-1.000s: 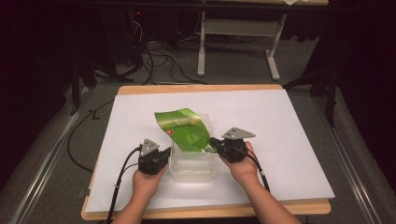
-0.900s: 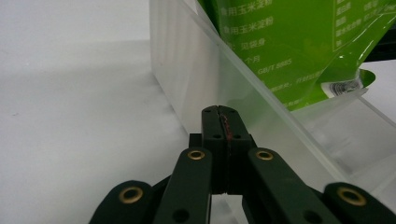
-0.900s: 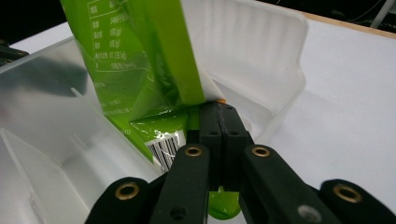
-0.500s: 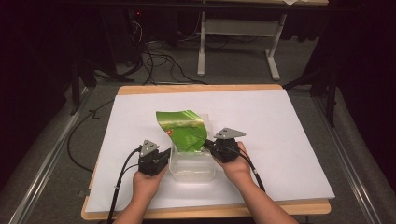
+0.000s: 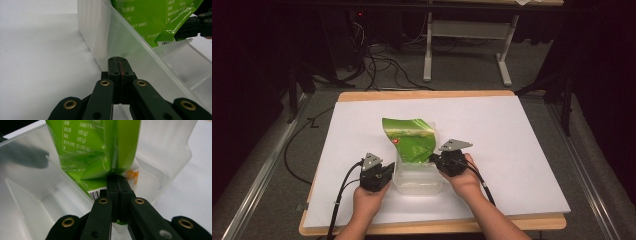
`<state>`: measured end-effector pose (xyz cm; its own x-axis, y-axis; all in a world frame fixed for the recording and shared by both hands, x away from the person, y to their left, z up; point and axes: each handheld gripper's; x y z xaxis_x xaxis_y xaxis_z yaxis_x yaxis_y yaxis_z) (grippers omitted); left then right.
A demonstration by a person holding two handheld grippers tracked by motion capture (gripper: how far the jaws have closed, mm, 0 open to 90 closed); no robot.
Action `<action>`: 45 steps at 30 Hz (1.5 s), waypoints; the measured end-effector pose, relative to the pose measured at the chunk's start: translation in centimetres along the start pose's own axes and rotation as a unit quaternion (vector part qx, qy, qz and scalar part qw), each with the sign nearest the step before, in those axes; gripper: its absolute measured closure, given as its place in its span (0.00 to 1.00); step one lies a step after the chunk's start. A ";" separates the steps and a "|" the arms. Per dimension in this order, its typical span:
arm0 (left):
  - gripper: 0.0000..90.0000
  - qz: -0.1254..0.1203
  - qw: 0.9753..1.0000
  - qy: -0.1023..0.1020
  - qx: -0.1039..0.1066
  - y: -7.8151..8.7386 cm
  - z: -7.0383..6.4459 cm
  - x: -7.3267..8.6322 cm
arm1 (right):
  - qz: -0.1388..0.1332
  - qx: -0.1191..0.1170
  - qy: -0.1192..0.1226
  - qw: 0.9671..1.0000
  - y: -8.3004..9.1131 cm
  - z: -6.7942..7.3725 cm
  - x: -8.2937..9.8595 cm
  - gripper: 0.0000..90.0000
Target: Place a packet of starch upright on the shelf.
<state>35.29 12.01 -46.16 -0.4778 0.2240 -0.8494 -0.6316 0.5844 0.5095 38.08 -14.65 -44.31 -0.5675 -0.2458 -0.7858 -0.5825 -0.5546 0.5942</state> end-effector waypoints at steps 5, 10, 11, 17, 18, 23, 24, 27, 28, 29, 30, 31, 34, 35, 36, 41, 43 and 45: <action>1.00 0.003 1.000 0.001 0.001 0.1 0.0 0.0 | -0.024 -0.007 -0.014 1.000 1.9 -0.8 -0.1 0.92; 1.00 0.003 1.000 0.003 0.004 0.1 0.0 0.1 | -0.069 -0.035 -0.025 0.997 3.5 -1.0 -0.4 0.64; 1.00 0.003 1.000 0.003 0.003 0.1 0.0 0.1 | -0.076 -0.043 -0.030 0.996 3.6 -1.0 -0.5 0.61; 1.00 0.003 1.000 0.002 0.005 0.2 0.0 0.1 | -0.104 -0.062 -0.037 0.992 2.8 -0.3 -2.1 0.58; 1.00 0.002 1.000 0.002 0.005 0.2 0.0 0.1 | -0.106 -0.061 -0.037 0.992 2.6 -0.3 -2.3 0.61; 1.00 0.001 1.000 0.003 0.006 0.3 0.0 0.1 | -0.104 -0.065 -0.031 0.992 1.7 -0.1 -2.8 0.84; 1.00 0.000 1.000 0.003 0.006 0.3 0.0 0.1 | -0.096 -0.064 -0.032 0.993 1.6 -0.3 -2.7 0.89; 1.00 0.000 1.000 0.003 0.006 0.2 0.0 0.1 | -0.091 -0.062 -0.031 0.993 1.7 -0.4 -2.5 0.92; 1.00 -0.001 1.000 0.004 0.005 0.2 0.0 0.1 | -0.089 -0.059 -0.032 0.994 1.7 -0.4 -2.3 0.93; 1.00 0.000 1.000 0.003 0.005 0.2 0.0 0.1 | -0.086 -0.056 -0.034 0.994 1.7 -0.5 -2.2 0.94; 1.00 0.001 1.000 0.002 0.004 0.2 0.0 0.1 | -0.083 -0.056 -0.034 0.994 1.7 -0.5 -2.1 0.94; 1.00 0.001 1.000 0.002 0.004 0.2 0.0 0.1 | -0.082 -0.054 -0.034 0.995 1.8 -0.6 -1.9 0.94; 1.00 0.000 1.000 0.001 0.004 0.2 0.0 0.1 | -0.079 -0.051 -0.038 0.995 1.8 -0.9 -1.4 0.94; 1.00 0.000 1.000 0.001 0.004 0.2 0.0 0.1 | -0.076 -0.050 -0.041 0.995 1.8 -1.1 -1.2 0.94; 1.00 0.000 1.000 0.001 0.004 0.2 0.0 0.1 | -0.075 -0.050 -0.045 0.995 1.7 -1.2 -1.0 0.94; 1.00 -0.001 1.000 0.000 0.003 0.2 -0.1 0.1 | -0.068 -0.049 -0.051 0.995 1.6 -1.7 0.0 0.95; 1.00 -0.001 1.000 0.000 0.003 0.2 -0.1 0.1 | -0.063 -0.046 -0.051 0.996 1.5 -1.7 0.4 0.95; 1.00 -0.001 1.000 0.000 0.002 0.2 -0.1 0.1 | -0.061 -0.046 -0.052 0.996 1.4 -1.8 0.6 0.94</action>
<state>35.04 12.12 -46.12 -0.4767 0.2234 -0.8502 -0.6298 0.5879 0.5076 37.93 -17.02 -44.25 -0.5556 -0.0916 -0.8264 -0.5978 -0.6468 0.4736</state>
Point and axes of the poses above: each handheld gripper's, and its own axes: y roughly backward along the jaws, x roughly out of its underside, z roughly to its left, and after that the axes turned 7 degrees about -y, right-handed
